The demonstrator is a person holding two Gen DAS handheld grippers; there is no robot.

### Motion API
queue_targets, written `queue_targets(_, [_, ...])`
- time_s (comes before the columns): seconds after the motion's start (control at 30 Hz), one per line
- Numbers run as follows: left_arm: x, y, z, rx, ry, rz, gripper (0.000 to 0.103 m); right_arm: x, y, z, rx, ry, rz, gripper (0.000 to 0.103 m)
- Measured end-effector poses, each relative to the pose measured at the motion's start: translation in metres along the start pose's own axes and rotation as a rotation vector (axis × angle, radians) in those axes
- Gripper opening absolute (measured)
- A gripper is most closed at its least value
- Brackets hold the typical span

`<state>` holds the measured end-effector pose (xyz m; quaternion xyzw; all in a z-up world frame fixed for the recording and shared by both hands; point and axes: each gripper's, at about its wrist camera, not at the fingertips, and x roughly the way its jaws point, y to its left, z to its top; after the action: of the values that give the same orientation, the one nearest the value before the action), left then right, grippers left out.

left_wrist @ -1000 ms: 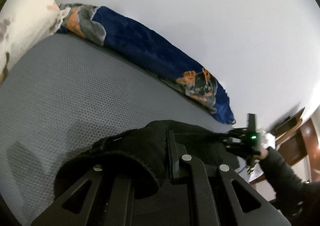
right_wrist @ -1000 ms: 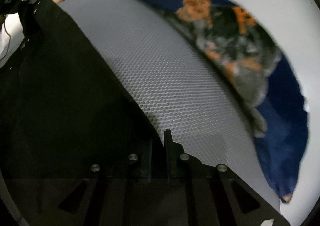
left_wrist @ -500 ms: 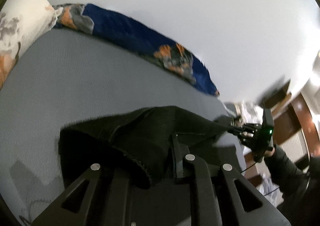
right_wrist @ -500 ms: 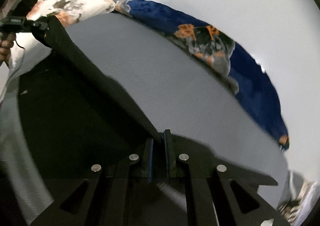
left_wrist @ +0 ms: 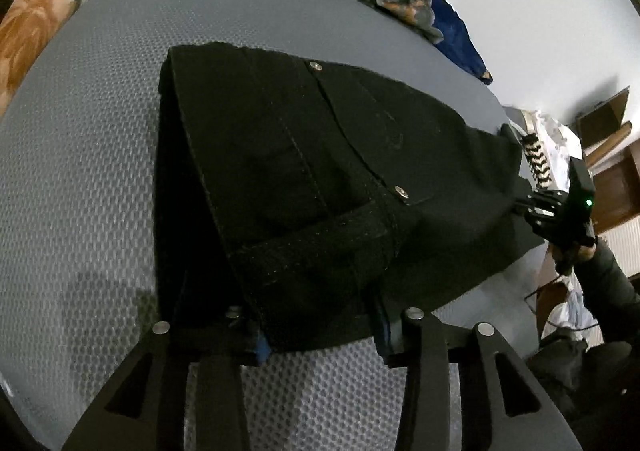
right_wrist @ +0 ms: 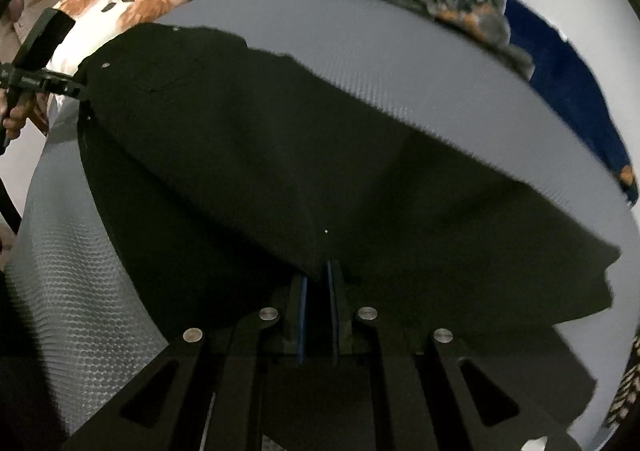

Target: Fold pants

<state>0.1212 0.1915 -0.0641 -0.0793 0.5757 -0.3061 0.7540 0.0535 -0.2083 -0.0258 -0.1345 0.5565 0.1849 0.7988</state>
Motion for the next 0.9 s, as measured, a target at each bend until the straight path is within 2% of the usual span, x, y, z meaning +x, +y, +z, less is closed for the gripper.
queue_targets(0.13, [-0.011, -0.006, -0.003, 0.014, 0.000, 0.024, 0.048, 0.009, 0.001, -0.003, 0.002, 0.006, 0.002, 0.007])
queue_targets(0.23, [-0.018, -0.010, -0.005, 0.023, 0.020, 0.156, 0.076, 0.011, -0.002, -0.004, 0.019, 0.001, 0.015, 0.007])
queue_targets(0.3, [-0.027, -0.008, -0.010, 0.010, 0.014, 0.172, 0.076, 0.012, -0.005, -0.004, 0.030, -0.003, 0.024, 0.007])
queue_targets(0.37, [-0.038, -0.001, -0.016, -0.057, -0.009, 0.182, 0.076, 0.012, -0.005, -0.004, 0.032, -0.012, 0.023, 0.007])
queue_targets(0.53, [-0.067, 0.010, -0.029, -0.313, -0.107, 0.052, 0.076, 0.013, -0.007, -0.003, 0.040, -0.024, 0.030, 0.007])
queue_targets(0.63, [-0.064, 0.016, -0.032, -0.490, -0.104, -0.050, 0.074, 0.013, -0.007, -0.003, 0.043, -0.029, 0.029, 0.007])
queue_targets(0.67, [-0.060, 0.017, -0.033, -0.535, -0.093, -0.071, 0.069, 0.013, -0.007, -0.003, 0.040, -0.030, 0.028, 0.007])
queue_targets(0.83, [-0.041, 0.024, -0.034, -0.667, -0.047, -0.090, 0.065, 0.012, -0.005, -0.004, 0.043, -0.032, 0.019, 0.007])
queue_targets(0.9, [-0.034, 0.026, -0.031, -0.699, -0.046, -0.091, 0.058, 0.012, -0.005, -0.003, 0.045, -0.032, 0.015, 0.007])
